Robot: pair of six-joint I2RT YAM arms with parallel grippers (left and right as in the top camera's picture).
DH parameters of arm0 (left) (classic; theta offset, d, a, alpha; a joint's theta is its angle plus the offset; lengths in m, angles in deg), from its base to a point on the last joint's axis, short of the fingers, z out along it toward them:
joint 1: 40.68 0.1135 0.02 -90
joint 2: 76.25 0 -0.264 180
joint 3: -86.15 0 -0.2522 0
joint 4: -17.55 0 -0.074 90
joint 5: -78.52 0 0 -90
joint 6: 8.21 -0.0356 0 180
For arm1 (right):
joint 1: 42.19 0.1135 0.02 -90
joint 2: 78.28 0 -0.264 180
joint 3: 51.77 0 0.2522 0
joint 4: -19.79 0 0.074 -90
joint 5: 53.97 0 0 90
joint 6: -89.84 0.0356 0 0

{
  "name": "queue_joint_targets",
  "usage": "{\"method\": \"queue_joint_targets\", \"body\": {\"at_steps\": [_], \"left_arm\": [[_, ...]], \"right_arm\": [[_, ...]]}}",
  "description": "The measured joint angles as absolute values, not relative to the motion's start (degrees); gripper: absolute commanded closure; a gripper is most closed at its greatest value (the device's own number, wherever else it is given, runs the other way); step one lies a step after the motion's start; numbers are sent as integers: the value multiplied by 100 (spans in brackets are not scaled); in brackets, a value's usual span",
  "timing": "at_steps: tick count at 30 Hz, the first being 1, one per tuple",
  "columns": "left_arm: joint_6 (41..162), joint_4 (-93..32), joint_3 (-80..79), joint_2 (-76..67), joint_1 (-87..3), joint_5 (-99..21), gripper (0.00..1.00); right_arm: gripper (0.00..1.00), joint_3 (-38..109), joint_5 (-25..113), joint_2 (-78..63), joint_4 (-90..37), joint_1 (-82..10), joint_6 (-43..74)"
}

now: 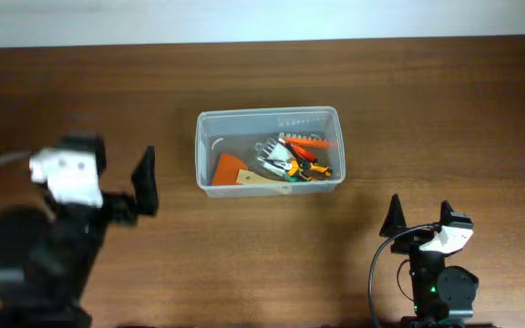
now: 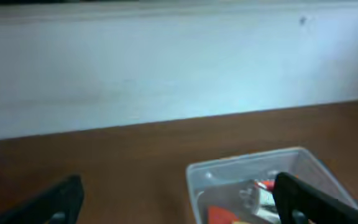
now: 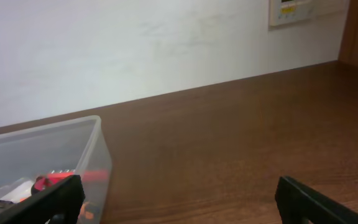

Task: Pack container

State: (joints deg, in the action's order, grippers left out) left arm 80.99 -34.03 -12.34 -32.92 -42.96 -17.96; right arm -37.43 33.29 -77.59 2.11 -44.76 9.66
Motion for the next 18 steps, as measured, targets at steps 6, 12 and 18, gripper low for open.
{"method": "queue_joint_targets", "body": {"at_steps": [6, 12, 18], "left_arm": [[8488, -2459, -3232, -4610, -4299, -1728, 1], [8560, -2122, -3971, -4606, -4296, -1660, 1], [8595, -1270, -4841, -5146, -4283, -1568, 1]], "right_arm": [[1, -3743, 3326, -7763, 209, -4476, 966], [1, -3743, 3326, -7763, 209, -4476, 968], [1, -3743, 3326, -7763, 209, -4476, 968]]}}
